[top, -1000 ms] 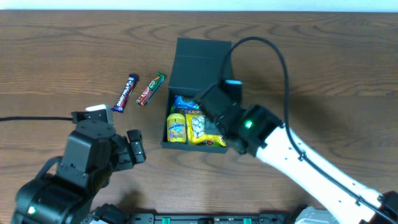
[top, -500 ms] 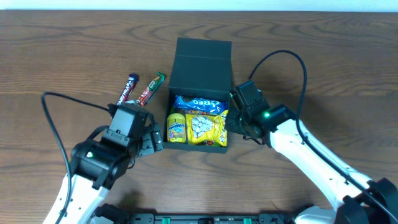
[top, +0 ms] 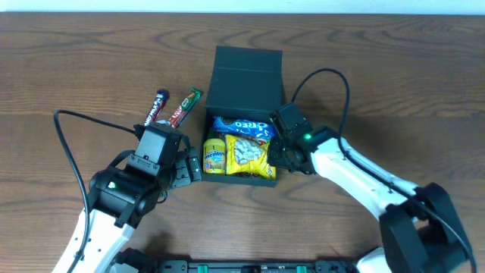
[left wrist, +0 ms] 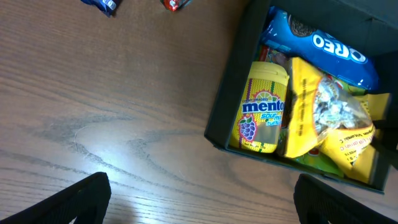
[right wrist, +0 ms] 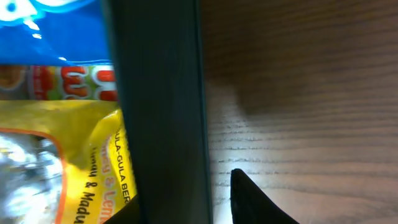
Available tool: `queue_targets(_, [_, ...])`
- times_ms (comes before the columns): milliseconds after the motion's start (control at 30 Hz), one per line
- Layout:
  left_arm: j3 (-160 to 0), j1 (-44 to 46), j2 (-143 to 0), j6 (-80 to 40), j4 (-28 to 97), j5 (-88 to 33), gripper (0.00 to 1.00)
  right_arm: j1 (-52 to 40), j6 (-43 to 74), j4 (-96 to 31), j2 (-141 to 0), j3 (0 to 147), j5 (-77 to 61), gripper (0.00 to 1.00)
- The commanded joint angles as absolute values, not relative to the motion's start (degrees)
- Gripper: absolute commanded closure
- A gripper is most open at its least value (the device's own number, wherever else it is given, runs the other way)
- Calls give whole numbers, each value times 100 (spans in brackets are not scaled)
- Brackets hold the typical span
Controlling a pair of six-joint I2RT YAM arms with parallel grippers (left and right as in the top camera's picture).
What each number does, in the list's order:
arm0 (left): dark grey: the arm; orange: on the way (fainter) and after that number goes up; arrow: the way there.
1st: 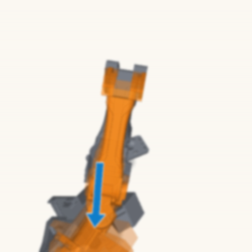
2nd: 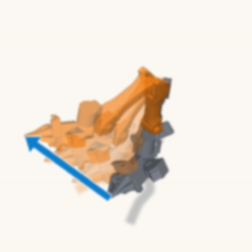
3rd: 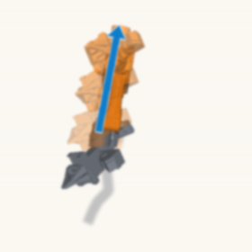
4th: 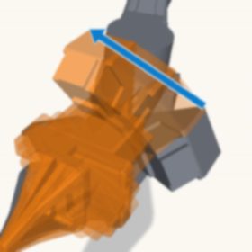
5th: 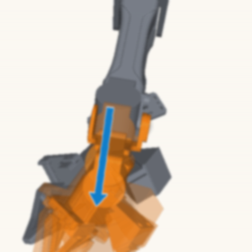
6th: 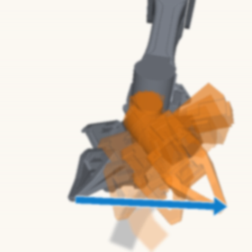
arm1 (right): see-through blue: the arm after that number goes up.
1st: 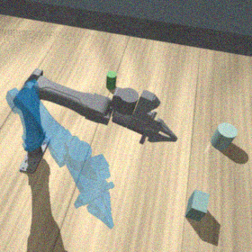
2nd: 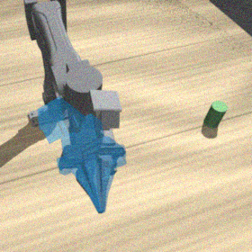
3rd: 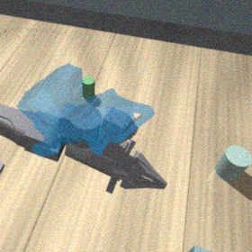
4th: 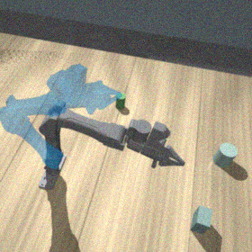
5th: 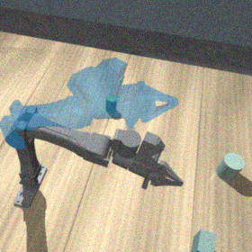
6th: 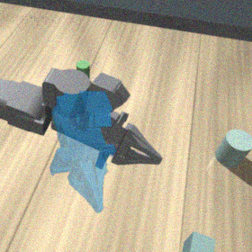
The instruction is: Pack container
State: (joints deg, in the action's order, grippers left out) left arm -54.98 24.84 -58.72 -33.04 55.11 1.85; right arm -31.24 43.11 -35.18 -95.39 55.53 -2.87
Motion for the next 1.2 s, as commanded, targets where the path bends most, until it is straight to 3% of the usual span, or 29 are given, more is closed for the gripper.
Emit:
queue_targets(0, [-5516, 2467, -5876, -3343, 5520, 185, 5, -3157, 4250, -3507, -9719, 5478, -196, 67])
queue_targets(233, [-5516, 2467, -5876, -3343, 5516, 239, 5, -3072, 3704, -3999, -9297, 6073, -349, 62])
queue_targets(300, [-5516, 2467, -5876, -3343, 5498, 432, 5, -3072, 3514, -4187, -9000, 6340, -351, 55])
queue_targets(433, [-5516, 2467, -5902, -3186, 5249, 937, 5, -3030, 3291, -4351, -8095, 6733, -349, 28])
queue_targets(567, [-5513, 2464, -6250, -2346, 4637, 1522, 5, -2797, 3238, -4442, -7282, 6755, -349, 20])
queue_targets(733, [-5513, 2296, -7242, -1881, 3463, 2307, 5, -2681, 2912, -5011, -6726, 6755, -322, 17])
queue_targets(933, [-5513, 1559, -8320, -1673, 1979, 1505, 5, -2681, 2812, -5472, -6648, 6753, -322, 16])
queue_targets(1000, [-5513, 1385, -8584, -1240, 1632, 985, 0, -2681, 2794, -5507, -6648, 6753, -322, 15])
queue_targets(1033, [-5513, 1308, -8720, -974, 1459, 687, 7, -2681, 2794, -5511, -6648, 6753, -322, 15])
queue_targets(1067, [-5513, 1253, -8831, -775, 1345, 445, 8, -2681, 2794, -5509, -6648, 6753, -322, 15])
queue_targets(1167, [-5516, 1162, -9094, -550, 1129, 102, 2, -2681, 2797, -5509, -6648, 6753, -314, 14])
